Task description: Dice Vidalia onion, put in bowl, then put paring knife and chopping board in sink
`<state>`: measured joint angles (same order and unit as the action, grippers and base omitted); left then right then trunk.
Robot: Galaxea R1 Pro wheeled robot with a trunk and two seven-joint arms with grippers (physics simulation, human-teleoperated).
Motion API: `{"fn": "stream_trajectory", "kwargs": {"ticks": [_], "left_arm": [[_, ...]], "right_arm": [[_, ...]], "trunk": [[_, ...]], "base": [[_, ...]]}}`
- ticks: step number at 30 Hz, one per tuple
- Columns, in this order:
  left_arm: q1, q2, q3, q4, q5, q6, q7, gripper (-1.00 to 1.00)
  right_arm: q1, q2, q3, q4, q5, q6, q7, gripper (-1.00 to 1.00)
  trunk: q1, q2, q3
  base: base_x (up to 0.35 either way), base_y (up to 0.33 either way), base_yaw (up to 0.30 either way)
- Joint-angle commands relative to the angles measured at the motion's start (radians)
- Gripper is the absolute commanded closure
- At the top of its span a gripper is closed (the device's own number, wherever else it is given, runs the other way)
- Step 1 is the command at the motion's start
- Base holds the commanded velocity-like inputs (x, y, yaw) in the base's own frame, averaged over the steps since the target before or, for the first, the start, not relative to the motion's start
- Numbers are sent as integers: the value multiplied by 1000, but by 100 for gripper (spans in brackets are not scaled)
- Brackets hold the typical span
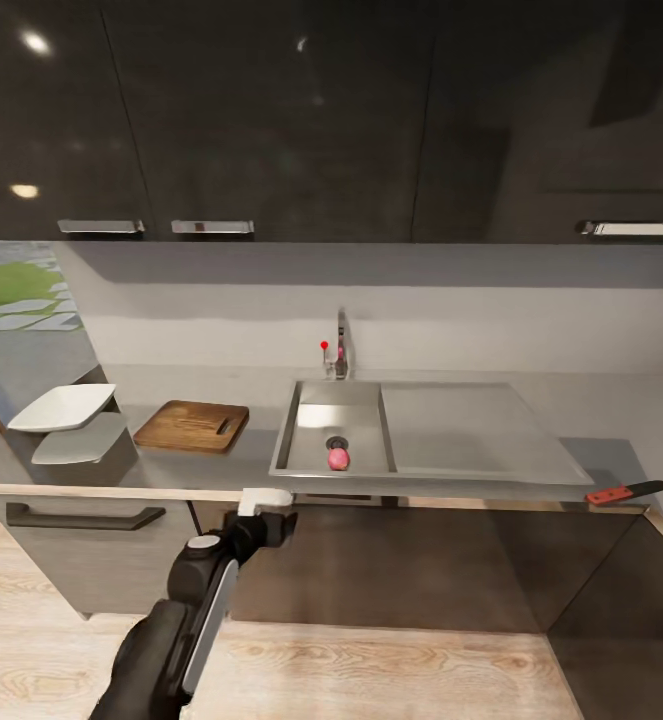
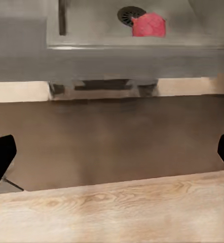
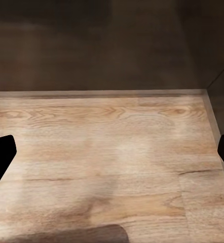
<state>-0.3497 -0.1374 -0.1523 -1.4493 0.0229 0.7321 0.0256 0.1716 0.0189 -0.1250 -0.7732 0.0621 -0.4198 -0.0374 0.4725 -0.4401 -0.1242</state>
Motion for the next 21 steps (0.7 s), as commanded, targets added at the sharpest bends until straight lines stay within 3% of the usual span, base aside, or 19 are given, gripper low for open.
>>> {"fn": "stream_trajectory", "kwargs": {"ticks": [1, 3, 7, 10, 12, 13, 16, 21], "left_arm": [[-13, -1, -4, 0, 3, 6, 3, -100], [-66, -5, -31, 7, 5, 22, 3, -100], [-169, -9, -52, 12, 8, 166, 3, -100], [-215, -10, -53, 17, 9, 198, 3, -100], [-281, -15, -54, 31, 9, 215, 4, -100], [-342, -16, -55, 74, 10, 220, 4, -100], [-408, -17, -55, 147, 11, 222, 4, -100], [-546, -20, -55, 397, 11, 219, 3, -100]], "right_arm": [[0, 1, -2, -1, 7, -1, -3, -100], [0, 1, -2, -1, 7, -1, -4, -100], [0, 1, -2, -1, 6, -1, -4, -100], [0, 1, -2, -1, 6, -1, -4, -100], [0, 1, -2, 0, 5, -1, -4, -100], [0, 1, -2, -1, 5, -1, -4, -100], [0, 1, -2, -1, 5, -1, -4, -100], [0, -1, -3, -1, 5, 0, -4, -100]], "trunk": [[1, -2, -2], [1, -2, -2], [1, -2, -2], [1, -2, -2], [1, -2, -2], [1, -2, -2], [1, -2, -2], [1, -2, -2]], "base": [[0, 0, 0], [0, 0, 0], [0, 0, 0], [0, 0, 0], [0, 0, 0], [0, 0, 0], [0, 0, 0], [0, 0, 0]]}}
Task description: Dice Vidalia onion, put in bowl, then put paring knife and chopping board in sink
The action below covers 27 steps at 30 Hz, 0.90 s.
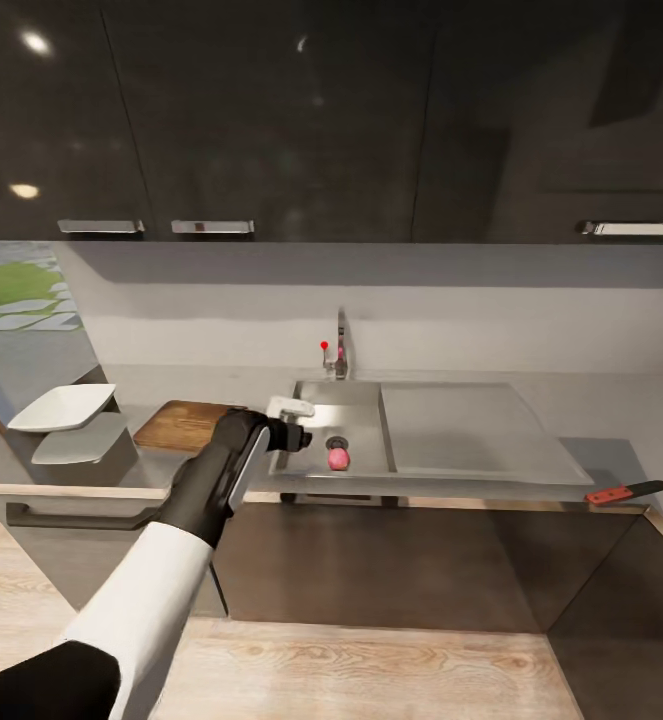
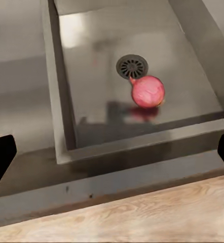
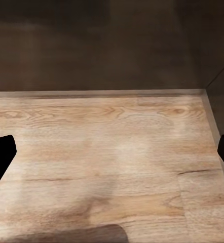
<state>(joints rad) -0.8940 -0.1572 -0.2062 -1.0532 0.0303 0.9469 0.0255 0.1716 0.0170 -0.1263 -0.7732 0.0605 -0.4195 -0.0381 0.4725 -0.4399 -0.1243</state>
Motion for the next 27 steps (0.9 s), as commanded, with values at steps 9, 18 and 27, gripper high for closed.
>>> {"fn": "stream_trajectory", "kwargs": {"ticks": [9, 18, 27], "left_arm": [[-75, -1, 0, 209, 3, -6, 2, -100], [-77, 7, 3, 209, 2, -6, 2, -100], [-77, 8, 9, 184, 2, -5, 2, -100]], "right_arm": [[0, 6, 3, -2, 14, 6, -3, -100], [0, -1, -3, 223, 18, 2, 1, -100], [0, -2, -4, 263, 16, 3, 0, -100]], "trunk": [[1, -2, -2], [1, -2, -2], [1, -2, -2]], "base": [[0, 0, -43], [0, 0, -250], [0, 0, -237]]}}
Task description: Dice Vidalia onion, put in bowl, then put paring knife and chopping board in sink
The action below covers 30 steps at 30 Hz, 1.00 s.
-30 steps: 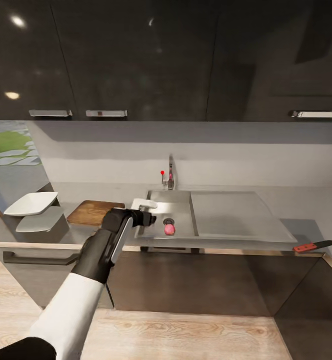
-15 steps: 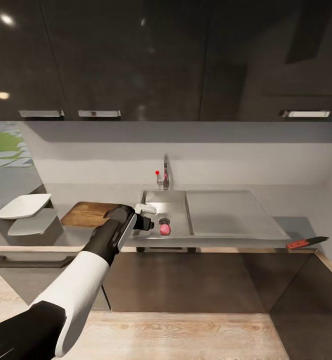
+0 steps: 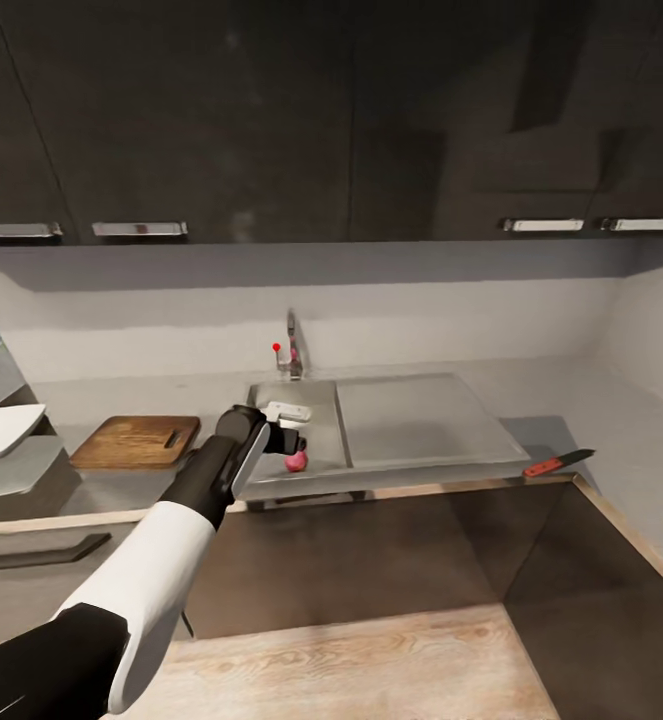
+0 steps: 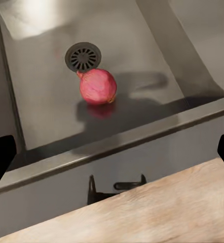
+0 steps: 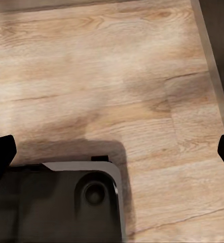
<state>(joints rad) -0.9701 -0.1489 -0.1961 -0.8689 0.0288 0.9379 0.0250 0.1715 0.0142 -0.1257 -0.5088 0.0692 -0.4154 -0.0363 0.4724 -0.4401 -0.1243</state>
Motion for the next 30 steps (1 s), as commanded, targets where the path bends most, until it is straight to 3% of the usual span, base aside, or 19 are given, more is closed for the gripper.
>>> {"fn": "stream_trajectory", "kwargs": {"ticks": [1, 6, 16, 30], "left_arm": [[-1, 0, 1, 0, 3, 4, 3, -100], [-1, 2, 28, 8, 2, 4, 3, -100], [3, 12, 33, 14, 2, 4, 2, -100], [4, 10, 33, 14, 4, 4, 3, -100]], "right_arm": [[0, 1, -5, 3, 7, -1, -2, -100], [0, 3, -5, 52, 6, 0, -1, -100], [0, 4, -5, 68, 6, 6, -2, -100], [0, 5, -6, 68, 5, 7, -5, -100]], "trunk": [[1, -2, -2], [1, -2, -2], [1, -2, -14], [1, -2, -37]], "base": [[0, 0, -82], [150, 0, -24], [288, 0, -2], [29, 0, 0]]}}
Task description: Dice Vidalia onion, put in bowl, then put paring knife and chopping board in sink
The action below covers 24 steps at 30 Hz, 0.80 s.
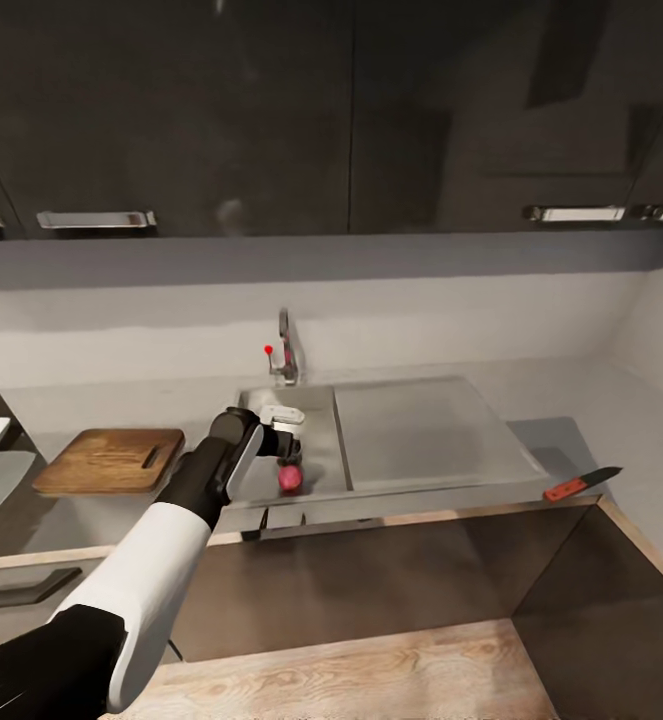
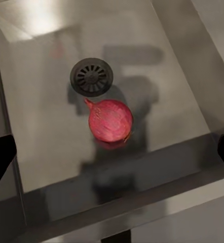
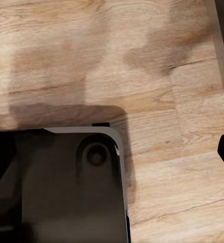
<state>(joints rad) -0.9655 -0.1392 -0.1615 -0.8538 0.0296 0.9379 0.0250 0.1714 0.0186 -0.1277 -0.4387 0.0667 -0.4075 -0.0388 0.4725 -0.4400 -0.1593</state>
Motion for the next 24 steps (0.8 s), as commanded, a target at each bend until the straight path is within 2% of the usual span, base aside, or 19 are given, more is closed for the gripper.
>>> {"fn": "stream_trajectory", "kwargs": {"ticks": [1, 10, 12, 16, 24], "left_arm": [[-1, -1, -2, 0, 3, 4, 3, -100], [-1, -3, -2, 1, 7, 4, 0, -100], [-1, -3, -2, 1, 23, 4, -1, -100], [-1, -3, -3, 19, 98, 3, -2, -100], [0, -3, -3, 48, 133, 3, -1, -100]], "right_arm": [[0, 1, -4, -2, 7, -1, -2, -100], [0, 1, -4, -3, 7, -1, -3, -100], [0, 1, -4, -3, 7, -1, -3, -100], [0, 1, -4, -3, 7, -1, -3, -100], [0, 1, -4, -3, 7, -1, -3, -100]], "trunk": [[1, -2, -3], [1, -2, -18], [1, -2, -21], [1, -2, -28], [1, -2, -41]], "base": [[0, 0, 0], [75, 0, 0], [108, 0, 0], [36, 0, 0], [4, 0, 0]]}}
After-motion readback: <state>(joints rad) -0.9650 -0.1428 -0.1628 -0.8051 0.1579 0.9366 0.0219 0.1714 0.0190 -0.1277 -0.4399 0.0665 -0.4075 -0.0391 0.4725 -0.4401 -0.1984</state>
